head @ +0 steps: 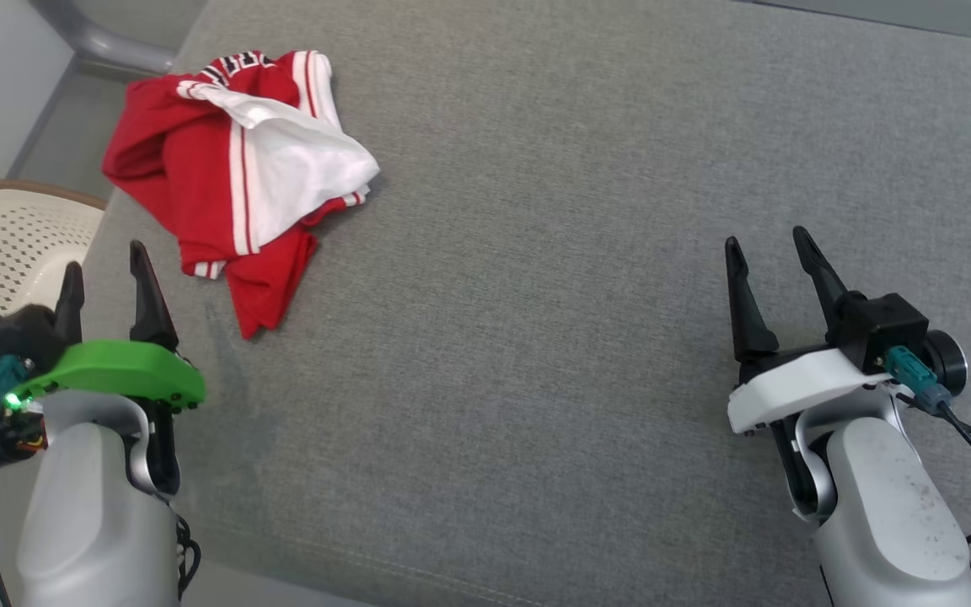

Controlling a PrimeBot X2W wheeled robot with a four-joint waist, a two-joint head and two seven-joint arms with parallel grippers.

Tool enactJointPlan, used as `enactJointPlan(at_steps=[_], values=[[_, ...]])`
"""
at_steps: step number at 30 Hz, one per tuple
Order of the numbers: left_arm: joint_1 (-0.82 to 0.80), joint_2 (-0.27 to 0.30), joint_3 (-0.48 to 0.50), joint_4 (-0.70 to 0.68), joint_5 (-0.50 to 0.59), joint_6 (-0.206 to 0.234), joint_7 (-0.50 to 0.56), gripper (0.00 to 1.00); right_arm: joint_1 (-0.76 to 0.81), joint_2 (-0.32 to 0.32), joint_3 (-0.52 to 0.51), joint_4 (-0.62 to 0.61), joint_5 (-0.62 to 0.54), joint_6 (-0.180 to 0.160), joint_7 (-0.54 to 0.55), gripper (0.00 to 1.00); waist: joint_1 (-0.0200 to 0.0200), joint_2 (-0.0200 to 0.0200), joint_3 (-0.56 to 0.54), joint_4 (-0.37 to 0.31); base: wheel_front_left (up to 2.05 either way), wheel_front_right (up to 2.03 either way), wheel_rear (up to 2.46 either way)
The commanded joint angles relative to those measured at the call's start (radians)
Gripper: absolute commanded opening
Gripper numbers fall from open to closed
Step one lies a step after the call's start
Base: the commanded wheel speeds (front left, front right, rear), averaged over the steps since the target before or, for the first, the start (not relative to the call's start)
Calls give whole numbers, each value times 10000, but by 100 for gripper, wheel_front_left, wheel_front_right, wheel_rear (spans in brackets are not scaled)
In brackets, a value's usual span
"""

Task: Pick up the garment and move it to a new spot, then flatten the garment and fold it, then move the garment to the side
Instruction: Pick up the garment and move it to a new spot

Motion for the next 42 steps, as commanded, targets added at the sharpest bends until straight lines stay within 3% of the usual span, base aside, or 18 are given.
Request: enactJointPlan(at_steps=[1, 14, 24, 26, 32, 42], values=[[-403, 117, 80, 184, 70, -80, -3, 100, -187, -38, 50, -125, 11, -13, -3, 100, 0, 0, 747, -758, 0, 0, 0], [-2637, 1063, 306, 1827, 871, -150, -2, 100, -636, -81, -25, -677, -95, -13, -4, 100, 0, 0, 1812, -1762, 0, 0, 0], [-3629, 1455, 111, 4633, 1051, 254, 424, 100, -733, -165, 61, -866, -46, -13, -3, 100, 0, 0, 2168, -2214, 0, 0, 0], [-3678, 1458, 41, 5060, 1072, 208, 520, 0, -723, -155, 50, -869, -36, -13, -3, 100, 0, 0, 2149, -2275, 0, 0, 0], [-3928, 1471, -34, 5231, 997, 32, 137, 0, -574, -108, -89, -786, 21, -13, -3, 100, 0, 0, 1824, -2313, 0, 0, 0], [-3991, 931, -652, 3491, 1246, -357, -7, 0, -278, -38, -248, -569, 215, -13, -4, 100, 0, 0, 898, -2428, 0, 0, 0]])
